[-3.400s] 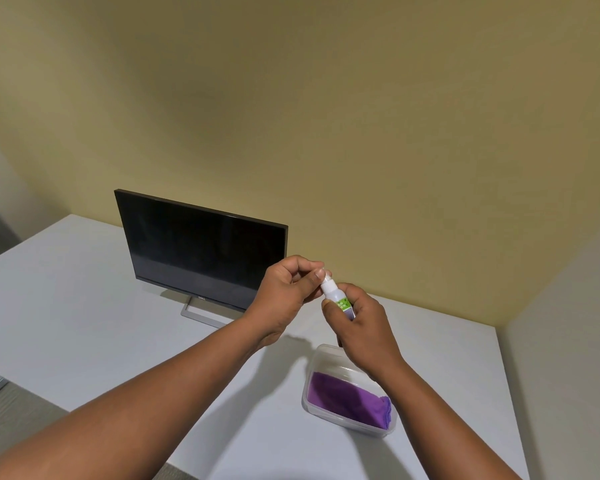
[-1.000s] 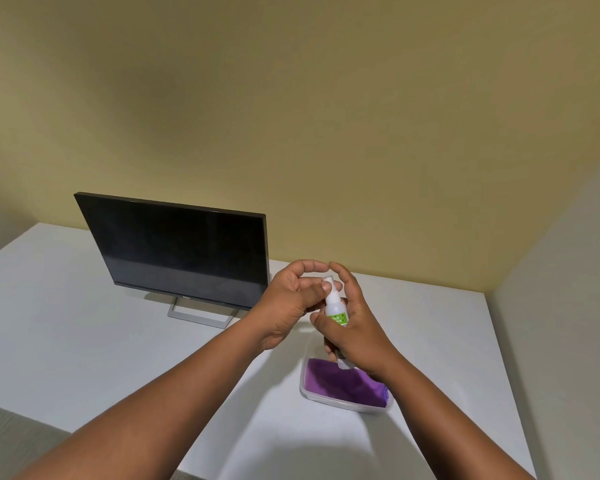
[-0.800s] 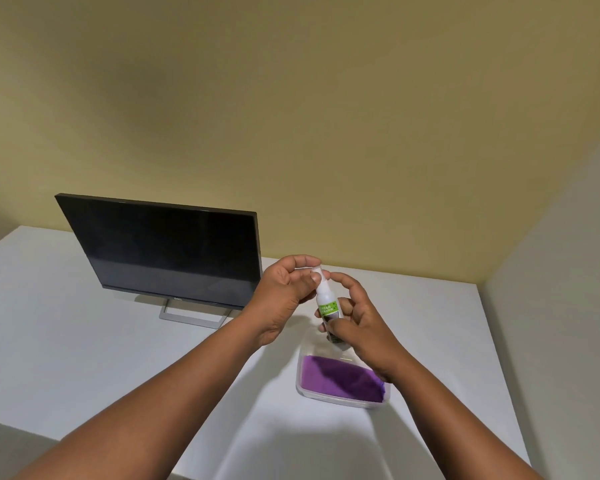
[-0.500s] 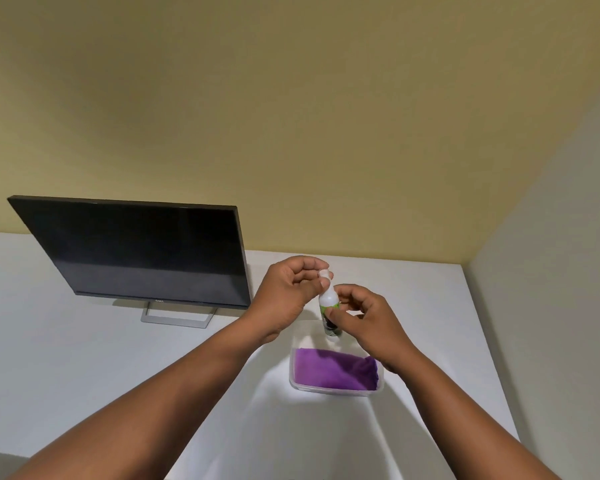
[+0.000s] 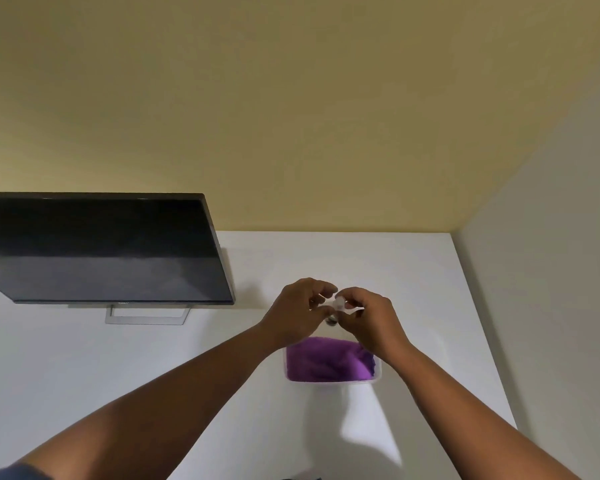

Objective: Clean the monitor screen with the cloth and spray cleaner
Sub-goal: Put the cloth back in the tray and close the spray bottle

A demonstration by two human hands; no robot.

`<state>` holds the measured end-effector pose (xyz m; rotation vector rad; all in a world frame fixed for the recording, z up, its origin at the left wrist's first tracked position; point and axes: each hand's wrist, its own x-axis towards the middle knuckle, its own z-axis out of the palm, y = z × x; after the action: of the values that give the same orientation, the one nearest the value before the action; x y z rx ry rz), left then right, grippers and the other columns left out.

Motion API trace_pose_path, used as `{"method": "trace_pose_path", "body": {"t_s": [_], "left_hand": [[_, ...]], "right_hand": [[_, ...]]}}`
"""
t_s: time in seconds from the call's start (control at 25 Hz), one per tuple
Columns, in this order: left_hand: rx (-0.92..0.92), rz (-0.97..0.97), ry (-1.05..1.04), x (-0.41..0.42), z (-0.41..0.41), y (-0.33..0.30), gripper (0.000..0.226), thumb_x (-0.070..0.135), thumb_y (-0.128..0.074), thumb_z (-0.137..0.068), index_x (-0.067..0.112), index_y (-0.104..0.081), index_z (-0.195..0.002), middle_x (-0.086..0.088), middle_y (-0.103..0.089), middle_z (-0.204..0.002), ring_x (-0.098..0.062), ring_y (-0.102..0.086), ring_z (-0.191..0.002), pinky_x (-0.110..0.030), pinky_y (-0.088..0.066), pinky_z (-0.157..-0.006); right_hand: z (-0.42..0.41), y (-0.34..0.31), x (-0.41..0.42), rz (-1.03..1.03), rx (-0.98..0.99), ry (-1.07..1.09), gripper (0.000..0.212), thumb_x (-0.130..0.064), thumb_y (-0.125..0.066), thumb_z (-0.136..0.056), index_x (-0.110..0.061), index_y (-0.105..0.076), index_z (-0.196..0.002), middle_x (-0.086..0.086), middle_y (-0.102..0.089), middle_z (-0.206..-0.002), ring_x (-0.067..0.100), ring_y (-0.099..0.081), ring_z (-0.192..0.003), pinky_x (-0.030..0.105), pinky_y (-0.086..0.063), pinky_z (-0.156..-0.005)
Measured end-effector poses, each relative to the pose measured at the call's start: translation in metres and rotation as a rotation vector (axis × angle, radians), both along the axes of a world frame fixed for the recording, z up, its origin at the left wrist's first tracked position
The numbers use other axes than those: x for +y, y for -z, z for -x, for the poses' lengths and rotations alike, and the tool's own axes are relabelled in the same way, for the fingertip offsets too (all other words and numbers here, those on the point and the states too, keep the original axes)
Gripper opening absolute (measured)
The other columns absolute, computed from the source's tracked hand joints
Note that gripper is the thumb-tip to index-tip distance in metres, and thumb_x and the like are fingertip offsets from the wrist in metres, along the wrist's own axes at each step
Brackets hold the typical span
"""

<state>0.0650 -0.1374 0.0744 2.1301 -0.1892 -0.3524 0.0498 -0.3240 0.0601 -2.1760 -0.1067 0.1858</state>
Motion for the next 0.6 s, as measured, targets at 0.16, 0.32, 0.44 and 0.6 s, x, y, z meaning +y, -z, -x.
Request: {"method": "trace_pose_path", "body": {"t_s": [0.16, 0.32, 0.44, 0.6], "left_hand": [[0.154, -0.279, 0.120, 0.022, -0.002, 0.047, 0.082, 0.036, -0.081, -0.086, 0.022, -0.040, -0.155, 0.001, -0.041, -0.160, -0.018, -0.043, -0.143, -0.026, -0.037, -0.111], [0.231, -0.568, 0.357, 0.039, 0.000, 0.085, 0.132, 0.068, -0.081, -0.070, 0.019, -0.003, -0.164, -0.001, -0.003, -0.174, -0.024, -0.002, -0.160, -0.042, -0.014, -0.126], [0.221, -0.657, 0.447, 0.044, 0.003, 0.103, 0.143, 0.077, -0.077, -0.067, 0.020, 0.013, -0.162, -0.002, 0.013, -0.173, -0.027, 0.012, -0.159, -0.045, -0.006, -0.126], [0.179, -0.668, 0.488, 0.046, 0.003, 0.113, 0.148, 0.080, -0.075, -0.066, 0.020, 0.023, -0.159, -0.004, 0.022, -0.171, -0.028, 0.018, -0.157, -0.044, -0.001, -0.126]], "right_hand": [[-0.004, 0.035, 0.001, 0.045, 0.055, 0.037, 0.018, -0.014, -0.077, -0.086, -0.031, -0.070, -0.090, -0.022, -0.072, -0.083, -0.002, -0.069, -0.082, 0.012, -0.050, -0.071], [-0.010, 0.055, 0.006, 0.105, 0.114, 0.040, 0.006, -0.021, -0.074, -0.088, -0.023, -0.073, -0.094, -0.010, -0.076, -0.088, 0.004, -0.069, -0.079, 0.024, -0.054, -0.075], [-0.012, 0.065, 0.009, 0.138, 0.122, 0.033, 0.006, -0.018, -0.074, -0.087, -0.024, -0.072, -0.086, -0.011, -0.074, -0.083, 0.005, -0.068, -0.077, 0.026, -0.054, -0.073], [-0.013, 0.077, 0.011, 0.153, 0.120, 0.050, 0.007, -0.019, -0.076, -0.088, -0.022, -0.075, -0.094, -0.010, -0.074, -0.088, 0.007, -0.068, -0.078, 0.024, -0.055, -0.073]]}}
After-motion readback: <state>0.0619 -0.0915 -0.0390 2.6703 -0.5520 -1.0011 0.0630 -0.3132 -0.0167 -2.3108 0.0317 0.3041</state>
